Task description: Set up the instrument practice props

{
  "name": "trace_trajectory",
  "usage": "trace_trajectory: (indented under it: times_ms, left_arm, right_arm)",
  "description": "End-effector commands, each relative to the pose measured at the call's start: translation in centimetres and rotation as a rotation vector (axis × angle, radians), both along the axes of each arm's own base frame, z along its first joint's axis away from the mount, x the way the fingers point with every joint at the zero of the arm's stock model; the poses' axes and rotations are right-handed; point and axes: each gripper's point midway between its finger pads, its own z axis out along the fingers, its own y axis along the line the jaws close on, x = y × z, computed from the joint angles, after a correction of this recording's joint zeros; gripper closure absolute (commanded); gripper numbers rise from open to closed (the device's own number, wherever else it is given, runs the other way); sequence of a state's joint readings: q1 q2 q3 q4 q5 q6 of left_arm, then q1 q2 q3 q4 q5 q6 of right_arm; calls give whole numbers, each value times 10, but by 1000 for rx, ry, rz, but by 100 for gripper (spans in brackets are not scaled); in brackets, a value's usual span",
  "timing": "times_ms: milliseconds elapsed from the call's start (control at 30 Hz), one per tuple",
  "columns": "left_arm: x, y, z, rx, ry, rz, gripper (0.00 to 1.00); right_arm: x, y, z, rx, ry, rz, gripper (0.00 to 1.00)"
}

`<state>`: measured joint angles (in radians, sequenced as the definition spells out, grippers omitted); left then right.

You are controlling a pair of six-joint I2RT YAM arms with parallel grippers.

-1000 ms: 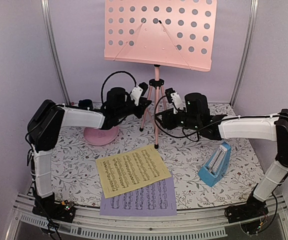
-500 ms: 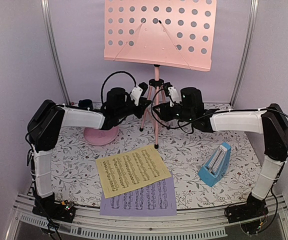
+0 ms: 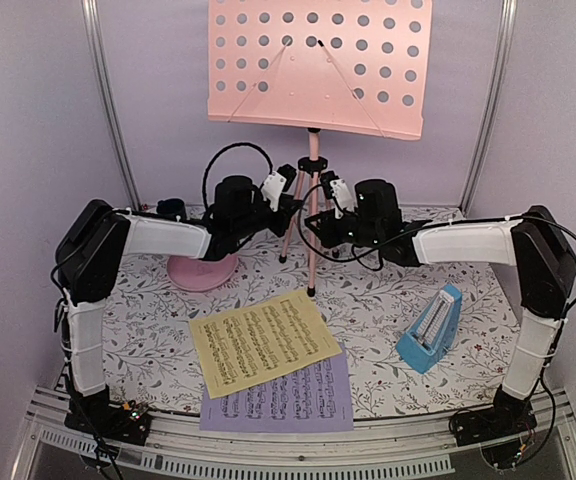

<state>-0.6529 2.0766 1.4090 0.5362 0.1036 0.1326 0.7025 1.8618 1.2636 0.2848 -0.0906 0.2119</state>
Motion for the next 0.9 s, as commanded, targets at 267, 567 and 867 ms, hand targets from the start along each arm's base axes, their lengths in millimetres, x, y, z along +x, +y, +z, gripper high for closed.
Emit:
trace_trajectory:
  times_ms: [267, 567, 867]
  left_arm:
    - [11, 0, 8, -63, -32, 54, 100]
    - [23, 13, 20, -57, -98, 112, 100]
    - [19, 31, 30, -11, -157, 184, 100]
  right_arm:
    - [25, -38, 26, -3, -44, -137, 100]
    - [8, -61, 44, -89, -130, -144, 100]
    - [-19, -76, 26, -126, -78, -120, 100]
